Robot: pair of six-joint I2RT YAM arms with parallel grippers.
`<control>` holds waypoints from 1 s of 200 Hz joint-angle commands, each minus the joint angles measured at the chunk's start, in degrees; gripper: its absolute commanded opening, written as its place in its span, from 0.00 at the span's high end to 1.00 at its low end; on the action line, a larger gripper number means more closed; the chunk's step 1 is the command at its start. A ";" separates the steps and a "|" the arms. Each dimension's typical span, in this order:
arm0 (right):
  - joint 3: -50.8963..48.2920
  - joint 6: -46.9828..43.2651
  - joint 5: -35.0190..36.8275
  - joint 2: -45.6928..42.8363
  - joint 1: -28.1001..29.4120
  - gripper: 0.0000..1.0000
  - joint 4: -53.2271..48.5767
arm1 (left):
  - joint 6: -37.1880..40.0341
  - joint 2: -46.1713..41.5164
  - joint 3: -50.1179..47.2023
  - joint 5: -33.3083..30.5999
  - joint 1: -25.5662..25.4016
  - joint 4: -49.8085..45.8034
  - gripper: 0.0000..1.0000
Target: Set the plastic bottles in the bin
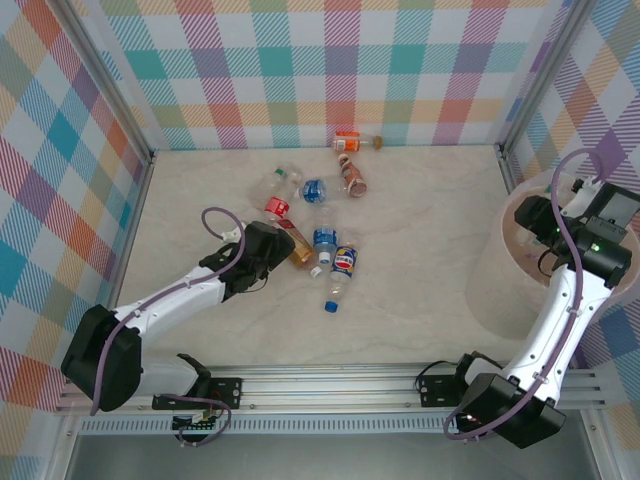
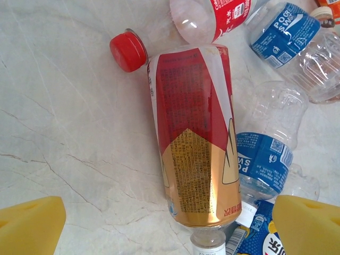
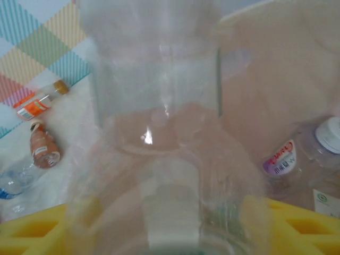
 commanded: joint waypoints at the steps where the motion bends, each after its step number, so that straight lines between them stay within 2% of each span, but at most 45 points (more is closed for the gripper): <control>1: 0.53 1.32 -5.57 0.04 -0.37 0.24 2.54 | -0.53 0.27 0.45 0.55 0.65 0.24 0.00; 33: 0.27 1.62 -5.93 -1.52 -0.39 0.14 3.60 | -0.44 0.58 0.58 0.25 0.70 0.46 0.00; 60: 0.33 2.41 -6.93 -2.39 -0.36 0.12 4.65 | -0.19 1.76 1.18 0.97 0.69 0.73 0.00; 104: -1.46 6.24 -16.56 -4.96 0.31 0.07 10.56 | -0.43 3.39 1.66 2.25 0.69 1.11 0.00; 121: -1.84 7.11 -18.27 -5.85 1.13 0.00 12.53 | -0.47 3.57 1.68 2.40 0.73 1.21 0.00; 148: -2.10 9.28 -20.86 -6.46 3.02 0.00 14.89 | -0.45 3.63 1.40 2.39 0.69 1.38 0.00; 177: -2.91 11.50 -23.94 -6.80 7.70 0.00 18.19 | -0.51 3.85 1.30 2.72 0.69 1.38 0.00; 200: -3.07 10.14 -21.32 -7.01 14.71 0.00 19.11 | -0.73 3.89 0.87 2.73 0.73 1.45 0.00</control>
